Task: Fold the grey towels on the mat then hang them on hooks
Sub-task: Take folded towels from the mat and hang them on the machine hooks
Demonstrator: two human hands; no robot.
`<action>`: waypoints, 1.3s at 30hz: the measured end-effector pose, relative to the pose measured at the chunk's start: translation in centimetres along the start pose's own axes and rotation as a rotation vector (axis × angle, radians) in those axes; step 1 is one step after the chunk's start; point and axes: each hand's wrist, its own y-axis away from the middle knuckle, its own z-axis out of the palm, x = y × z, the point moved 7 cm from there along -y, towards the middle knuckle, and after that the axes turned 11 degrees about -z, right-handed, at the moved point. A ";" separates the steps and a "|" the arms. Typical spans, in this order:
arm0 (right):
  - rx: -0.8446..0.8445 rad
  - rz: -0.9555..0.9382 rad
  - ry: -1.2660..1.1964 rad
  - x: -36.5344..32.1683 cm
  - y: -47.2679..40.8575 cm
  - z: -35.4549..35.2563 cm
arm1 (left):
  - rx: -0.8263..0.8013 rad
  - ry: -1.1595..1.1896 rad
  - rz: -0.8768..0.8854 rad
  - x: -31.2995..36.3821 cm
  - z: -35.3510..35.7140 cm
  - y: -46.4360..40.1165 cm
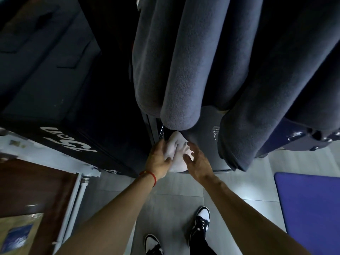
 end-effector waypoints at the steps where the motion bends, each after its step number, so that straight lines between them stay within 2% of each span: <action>1: 0.006 0.010 0.005 -0.2 0.7 -0.6 | 0.043 -0.005 0.006 0.0 -0.7 0.9; 3: 0.012 0.009 0.048 -0.7 2.3 -2.1 | 0.141 0.007 0.018 -0.1 -2.1 3.2; 6: 0.027 -0.055 0.188 -1.6 5.8 -4.3 | 0.157 0.012 0.099 0.5 -2.1 7.0; 9: 0.036 -0.063 0.295 -1.4 10.4 -6.5 | 0.084 0.056 0.225 2.4 -0.4 10.3; 15: 0.113 0.138 0.398 3.1 23.1 -11.6 | -0.204 -0.053 0.393 6.2 6.0 18.7; 20: 0.140 0.227 0.488 9.4 32.1 -16.4 | -0.212 -0.277 0.611 10.0 10.9 25.5; 26: 0.186 0.323 0.548 19.2 42.6 -24.1 | -0.290 -0.465 0.654 15.8 24.2 33.5; 33: 0.226 0.550 0.443 30.3 56.2 -30.6 | -0.357 -0.904 0.944 19.2 41.9 44.7; 36: 0.256 0.630 0.397 33.7 60.2 -33.4 | -0.392 -0.971 1.065 20.6 47.2 47.7; 39: 0.265 0.703 0.355 36.8 63.1 -35.6 | -0.456 -1.010 1.041 22.2 52.2 48.8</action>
